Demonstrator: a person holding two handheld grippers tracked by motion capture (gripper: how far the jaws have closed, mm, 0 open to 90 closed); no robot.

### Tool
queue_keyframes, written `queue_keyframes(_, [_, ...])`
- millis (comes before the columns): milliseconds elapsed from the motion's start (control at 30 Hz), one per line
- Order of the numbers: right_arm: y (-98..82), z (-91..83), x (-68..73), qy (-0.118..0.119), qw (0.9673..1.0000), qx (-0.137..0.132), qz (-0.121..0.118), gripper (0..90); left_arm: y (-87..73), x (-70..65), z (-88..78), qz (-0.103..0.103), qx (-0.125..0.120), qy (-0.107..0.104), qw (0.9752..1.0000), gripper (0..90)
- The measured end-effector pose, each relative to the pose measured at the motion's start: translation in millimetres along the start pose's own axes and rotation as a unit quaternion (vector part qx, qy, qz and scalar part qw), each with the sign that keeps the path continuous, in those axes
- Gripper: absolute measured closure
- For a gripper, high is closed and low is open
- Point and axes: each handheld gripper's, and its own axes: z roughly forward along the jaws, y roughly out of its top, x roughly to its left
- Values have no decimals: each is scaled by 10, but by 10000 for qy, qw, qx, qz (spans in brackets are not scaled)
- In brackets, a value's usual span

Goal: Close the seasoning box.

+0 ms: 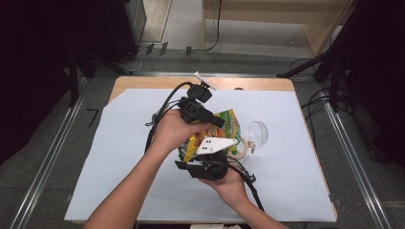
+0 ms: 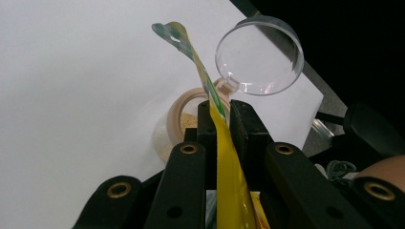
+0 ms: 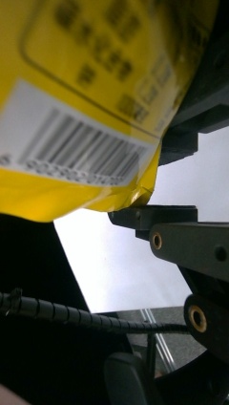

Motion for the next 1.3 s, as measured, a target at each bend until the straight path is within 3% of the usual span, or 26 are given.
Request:
queue_keyframes(133, [15,-11,2,4,10000,-25,-24,721,5,54,-6,-103,-3,-64,9999,832])
queue_keyframes(1300, [31,-15,3,47,10000,65,34,720,13,38,11,-73,58,-14,10000,831])
